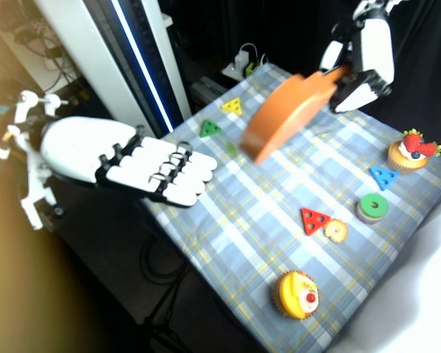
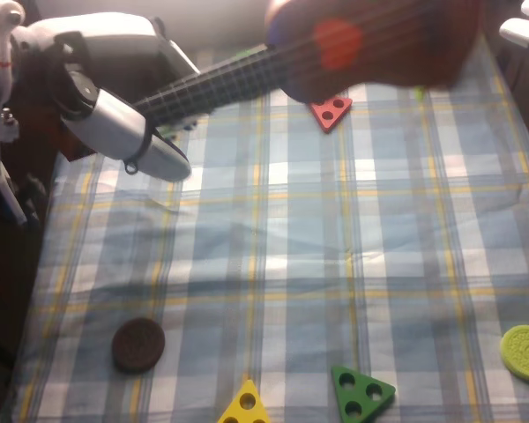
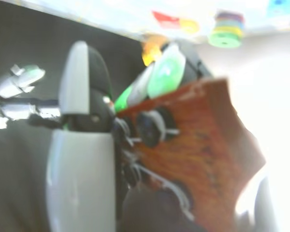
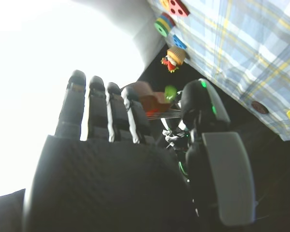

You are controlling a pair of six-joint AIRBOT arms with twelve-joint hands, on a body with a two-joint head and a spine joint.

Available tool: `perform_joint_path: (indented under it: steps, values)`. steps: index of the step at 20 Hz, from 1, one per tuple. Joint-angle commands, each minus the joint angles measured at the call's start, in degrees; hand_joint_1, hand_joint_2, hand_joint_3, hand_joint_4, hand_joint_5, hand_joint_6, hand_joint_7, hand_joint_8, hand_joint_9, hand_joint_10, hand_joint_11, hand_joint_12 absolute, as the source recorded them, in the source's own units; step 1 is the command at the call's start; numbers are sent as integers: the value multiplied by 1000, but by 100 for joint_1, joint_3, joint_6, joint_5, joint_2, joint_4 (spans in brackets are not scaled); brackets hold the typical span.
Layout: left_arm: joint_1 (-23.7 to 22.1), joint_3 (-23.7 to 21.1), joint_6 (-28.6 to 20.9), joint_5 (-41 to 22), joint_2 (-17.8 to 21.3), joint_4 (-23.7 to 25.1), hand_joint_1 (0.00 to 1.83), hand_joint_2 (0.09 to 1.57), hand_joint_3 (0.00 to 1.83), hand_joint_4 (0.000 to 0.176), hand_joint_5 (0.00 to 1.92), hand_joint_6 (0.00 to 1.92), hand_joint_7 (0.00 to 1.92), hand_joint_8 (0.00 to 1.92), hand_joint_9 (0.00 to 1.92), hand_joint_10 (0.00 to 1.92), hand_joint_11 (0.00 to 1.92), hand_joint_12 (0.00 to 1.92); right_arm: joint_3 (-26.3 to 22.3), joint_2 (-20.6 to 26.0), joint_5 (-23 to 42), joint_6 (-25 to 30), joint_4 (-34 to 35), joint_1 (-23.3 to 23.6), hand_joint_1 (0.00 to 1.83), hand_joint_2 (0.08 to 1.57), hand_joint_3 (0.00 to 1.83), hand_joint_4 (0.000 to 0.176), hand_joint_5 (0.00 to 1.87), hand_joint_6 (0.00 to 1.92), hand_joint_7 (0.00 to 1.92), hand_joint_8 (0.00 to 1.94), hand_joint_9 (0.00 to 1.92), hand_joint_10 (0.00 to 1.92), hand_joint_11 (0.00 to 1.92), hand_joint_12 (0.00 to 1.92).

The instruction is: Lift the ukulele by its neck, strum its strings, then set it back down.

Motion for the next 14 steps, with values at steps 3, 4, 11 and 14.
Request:
perform_joint_path:
  steps: [3,4,11,14]
  values:
    - [-61,5,-792,-458,-17,531,1559,1123,0,0,1149,1921,1204,1921,1268,1921,1401,1921,-11,3,710,47,0,28,603,1346,0,0,0,0,0,0,0,0,0,0]
    - [-46,7,-961,-496,-18,711,1551,1123,0,0,1166,1921,1222,1921,1277,1921,1401,1921,-12,0,710,48,-18,28,584,1355,2,1,0,0,0,0,0,0,0,0]
    - [244,227,-2185,-336,66,1866,1546,1161,14,0,1156,1921,1272,1921,1338,1921,1494,1921,-50,19,790,48,-264,30,501,1391,10,49,0,0,0,0,0,0,6,7]
    - [559,319,-2341,-352,-41,1872,1498,1169,23,0,1074,1921,1230,1921,1330,1921,1490,1921,-59,18,848,48,-430,46,503,1382,3,36,0,0,0,0,0,0,15,18]
